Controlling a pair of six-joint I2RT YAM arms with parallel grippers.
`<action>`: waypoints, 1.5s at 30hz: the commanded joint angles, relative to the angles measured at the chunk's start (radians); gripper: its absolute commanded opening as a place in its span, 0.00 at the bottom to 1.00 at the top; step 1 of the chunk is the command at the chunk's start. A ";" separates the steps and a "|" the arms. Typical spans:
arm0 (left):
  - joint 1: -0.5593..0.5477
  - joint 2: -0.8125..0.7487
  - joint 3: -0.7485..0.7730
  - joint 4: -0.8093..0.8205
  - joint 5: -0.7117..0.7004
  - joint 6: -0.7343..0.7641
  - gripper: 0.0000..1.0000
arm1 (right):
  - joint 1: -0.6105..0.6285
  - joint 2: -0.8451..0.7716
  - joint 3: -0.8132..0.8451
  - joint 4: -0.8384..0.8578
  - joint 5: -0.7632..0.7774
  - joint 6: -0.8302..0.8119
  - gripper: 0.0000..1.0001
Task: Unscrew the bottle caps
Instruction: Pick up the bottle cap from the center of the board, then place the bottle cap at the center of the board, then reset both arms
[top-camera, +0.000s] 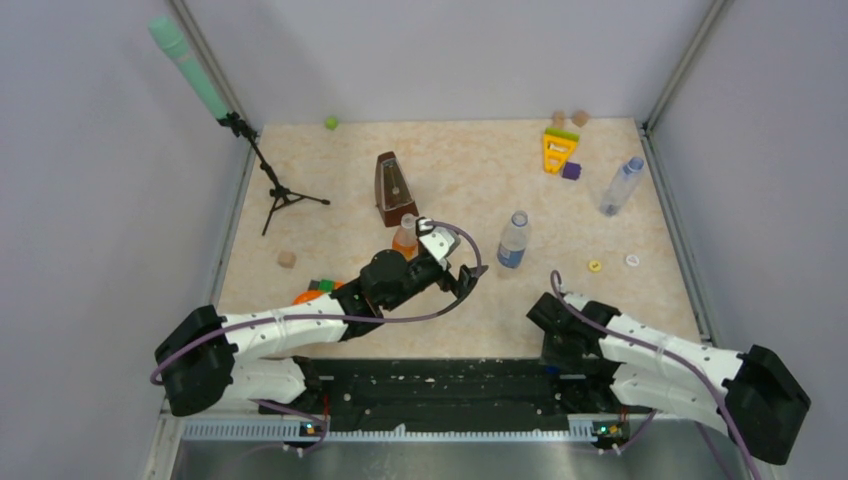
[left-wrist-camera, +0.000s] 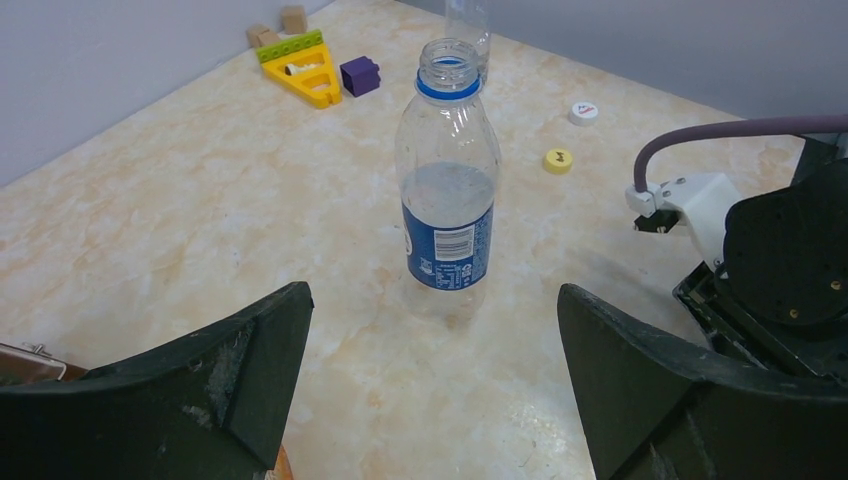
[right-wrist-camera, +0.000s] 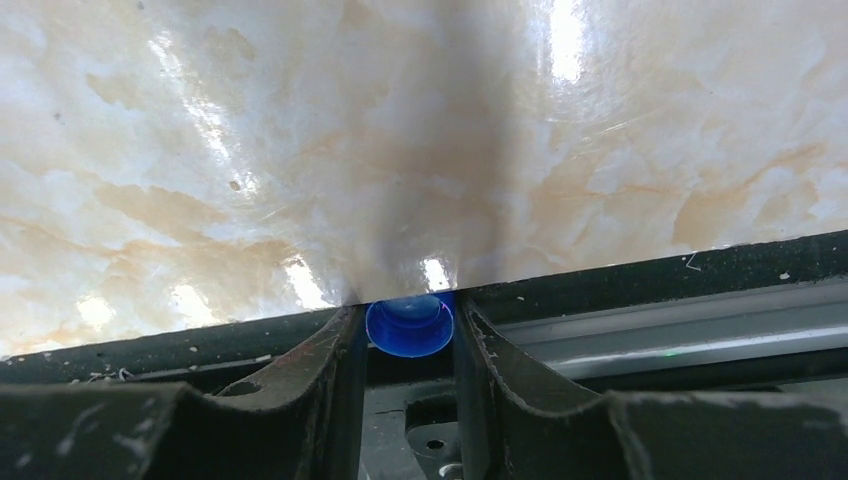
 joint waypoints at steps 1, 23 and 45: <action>0.003 0.003 0.031 0.020 -0.015 0.020 0.98 | 0.018 -0.071 0.064 -0.012 0.011 -0.049 0.17; 0.008 -0.064 0.037 -0.043 -0.127 -0.026 0.98 | -0.042 0.227 0.213 0.306 0.124 -0.192 0.59; 0.264 -0.228 0.367 -0.486 -0.096 -0.105 0.98 | -0.245 -0.077 0.729 0.130 0.531 -0.609 0.75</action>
